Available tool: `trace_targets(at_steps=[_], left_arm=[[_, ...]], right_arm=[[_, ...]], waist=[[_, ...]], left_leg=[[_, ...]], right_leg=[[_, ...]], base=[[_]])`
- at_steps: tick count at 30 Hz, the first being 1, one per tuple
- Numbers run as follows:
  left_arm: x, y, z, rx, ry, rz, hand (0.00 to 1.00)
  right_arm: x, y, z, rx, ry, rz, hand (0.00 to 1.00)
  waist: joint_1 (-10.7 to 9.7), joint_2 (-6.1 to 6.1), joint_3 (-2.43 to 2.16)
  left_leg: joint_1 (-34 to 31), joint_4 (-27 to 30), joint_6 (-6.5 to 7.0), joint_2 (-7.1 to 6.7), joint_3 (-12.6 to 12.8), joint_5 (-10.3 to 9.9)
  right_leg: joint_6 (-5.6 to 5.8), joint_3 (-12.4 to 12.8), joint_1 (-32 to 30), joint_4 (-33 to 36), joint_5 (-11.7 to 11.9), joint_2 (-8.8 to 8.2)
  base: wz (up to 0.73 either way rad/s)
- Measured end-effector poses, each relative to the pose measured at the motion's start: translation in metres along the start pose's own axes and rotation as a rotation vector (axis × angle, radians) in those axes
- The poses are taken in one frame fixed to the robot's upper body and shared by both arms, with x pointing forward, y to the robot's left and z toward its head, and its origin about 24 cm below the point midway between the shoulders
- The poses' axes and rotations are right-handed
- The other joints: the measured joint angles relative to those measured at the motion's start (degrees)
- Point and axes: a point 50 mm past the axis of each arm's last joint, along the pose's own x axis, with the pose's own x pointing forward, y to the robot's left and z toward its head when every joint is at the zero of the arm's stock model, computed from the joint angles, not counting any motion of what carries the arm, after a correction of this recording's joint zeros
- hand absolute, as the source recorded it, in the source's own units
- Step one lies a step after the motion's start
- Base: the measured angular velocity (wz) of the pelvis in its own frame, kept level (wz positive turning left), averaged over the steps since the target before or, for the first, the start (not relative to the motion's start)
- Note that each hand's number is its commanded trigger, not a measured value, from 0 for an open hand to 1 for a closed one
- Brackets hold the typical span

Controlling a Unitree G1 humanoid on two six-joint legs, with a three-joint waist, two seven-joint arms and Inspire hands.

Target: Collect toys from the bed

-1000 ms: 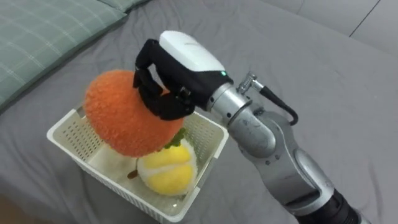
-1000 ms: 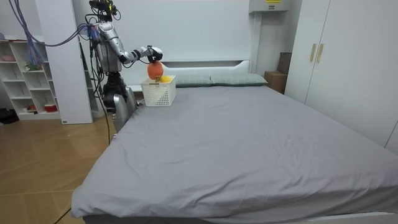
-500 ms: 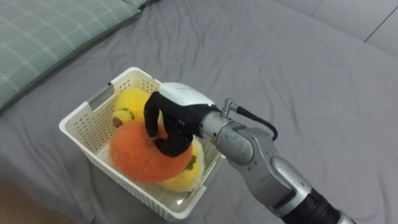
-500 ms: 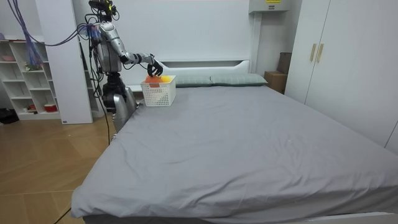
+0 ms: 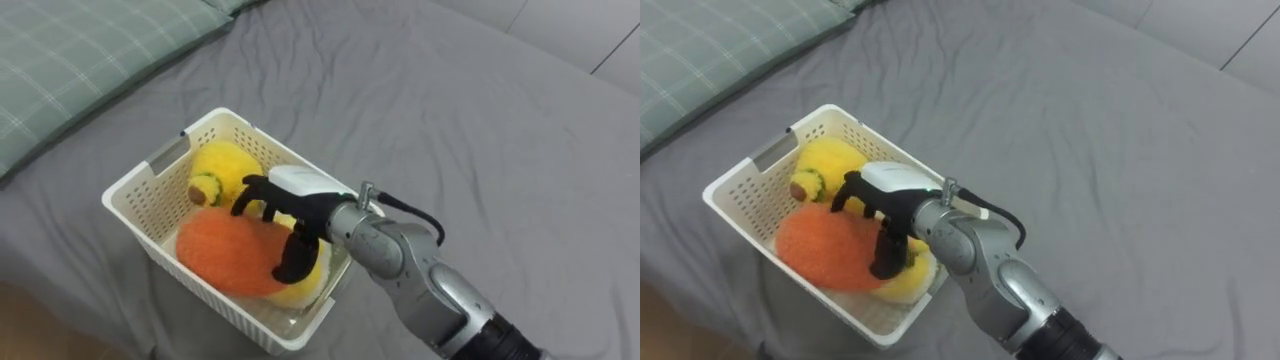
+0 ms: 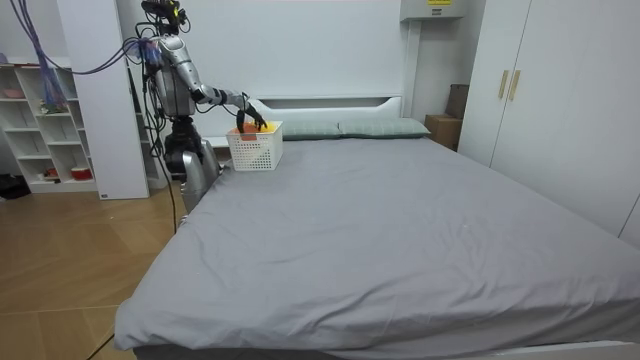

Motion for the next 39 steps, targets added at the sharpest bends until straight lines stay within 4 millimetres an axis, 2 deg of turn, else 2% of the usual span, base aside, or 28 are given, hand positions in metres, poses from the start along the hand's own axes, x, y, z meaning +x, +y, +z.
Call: trace_targets(at_steps=[9, 12, 15, 18, 22, 23, 27, 29, 32, 34, 36, 37, 39], left_arm=[[0.0, 0.001, 0.0, 0.0, 0.002, 0.0, 0.0], [0.0, 0.001, 0.0, -0.003, 0.003, 0.005, 0.0], [0.0, 0.001, -0.001, -0.006, 0.004, 0.005, 0.0], [0.001, 0.004, -0.003, -0.039, 0.012, 0.015, 0.0], [0.0, 0.005, -0.012, -0.061, 0.034, 0.022, 0.0], [-0.001, 0.005, -0.013, -0.067, 0.033, 0.022, 0.0], [-0.002, 0.003, -0.015, -0.116, 0.034, 0.025, 0.0], [-0.003, 0.003, -0.024, -0.125, 0.058, 0.025, 0.0], [-0.005, 0.003, -0.031, -0.134, 0.078, 0.029, 0.0], [-0.005, 0.002, -0.033, -0.149, 0.085, 0.029, 0.0], [-0.007, 0.0, -0.039, -0.169, 0.104, 0.024, 0.0], [-0.008, -0.002, -0.043, -0.176, 0.115, 0.026, 0.0], [-0.01, -0.003, -0.051, -0.172, 0.127, 0.034, 0.0]], right_arm=[[-0.001, -0.003, -0.005, 0.008, 0.017, -0.041, 0.0], [-0.003, -0.01, -0.008, 0.02, 0.017, -0.09, 0.0], [-0.01, -0.025, -0.012, 0.056, 0.001, -0.181, 0.0], [-0.026, -0.04, -0.019, 0.105, -0.023, -0.304, 0.0], [-0.044, -0.059, -0.031, 0.106, -0.007, -0.46, 0.0], [-0.048, -0.064, -0.035, 0.107, -0.001, -0.493, 0.0], [-0.071, -0.085, -0.047, 0.163, 0.014, -0.66, 0.0], [-0.085, -0.097, -0.052, 0.164, 0.016, -0.778, 0.0], [-0.094, -0.103, -0.058, 0.157, 0.03, -0.866, 0.0], [-0.099, -0.106, -0.061, 0.171, 0.03, -0.903, 0.0], [-0.103, -0.107, -0.064, 0.227, 0.015, -0.946, 0.0], [-0.107, -0.107, -0.068, 0.283, 0.0, -0.977, 0.0], [-0.114, -0.109, -0.074, 0.355, -0.012, -1.025, 0.0]], waist=[[-1.5, -0.19, 0.02], [-2.4, -0.12, 0.06], [-3.46, 0.11, 0.16], [-4.74, 0.58, 0.09], [-6.7, 1.9, -0.26], [-7.71, 2.18, -0.3], [-9.38, 2.65, -0.64], [-9.65, 3.05, -0.83], [-11.2, 3.17, -1.1], [-12.26, 3.24, -1.06], [-12.95, 3.67, -0.81], [-13.72, 4.08, -0.72], [-14.59, 4.14, -0.72]], left_leg=[[-0.14, 0.12, 0.01, -0.07, -0.27, 0.0], [-0.09, 0.17, 0.01, -0.07, -0.25, 0.0], [-0.09, 0.21, 0.01, -0.08, -0.1, 0.0], [0.25, 0.48, 0.02, -0.1, 0.08, 0.02], [1.52, -0.15, 0.05, 0.04, 1.23, 0.04], [1.58, -0.16, 0.05, 0.07, 1.29, 0.04], [1.61, -0.22, 0.03, 0.24, 1.99, 0.03], [2.59, -0.95, 0.02, 0.43, 3.21, 0.03], [3.52, -1.29, 0.03, 0.48, 3.67, 0.02], [4.0, -1.28, 0.03, 0.48, 4.07, 0.03], [4.56, -1.39, 0.07, 0.47, 4.32, 0.0], [4.69, -1.38, 0.08, 0.47, 4.33, -0.02], [4.67, -1.27, 0.08, 0.47, 4.32, -0.02]], right_leg=[[0.0, 0.2, -0.01, -0.01, 0.0, -0.03], [0.0, 0.95, -0.01, -0.01, 0.0, 0.0], [0.0, 0.94, -0.04, -0.04, 0.0, 0.0], [-0.01, 0.92, 0.07, -0.12, 0.01, -0.02], [0.0, 2.23, 0.54, -0.1, 0.0, 0.04], [0.0, 2.43, 0.63, -0.1, 0.0, 0.07], [0.0, 3.35, 0.24, 0.04, 0.0, 0.17], [0.0, 4.46, 0.59, 0.05, 0.0, 0.32], [0.0, 4.97, 1.09, 0.07, 0.0, 0.35], [0.0, 5.2, 1.2, 0.14, 0.01, 0.31], [0.01, 5.1, 1.85, 0.14, 0.01, 0.27], [0.02, 5.13, 1.95, 0.15, 0.01, 0.26], [0.02, 5.14, 2.02, 0.21, 0.01, 0.25]], base=[[0.0], [0.0], [0.0], [-0.02], [-0.13], [-0.1], [-0.1], [-0.24], [-0.11], [-0.1], [-0.07], [0.0], [0.0]])
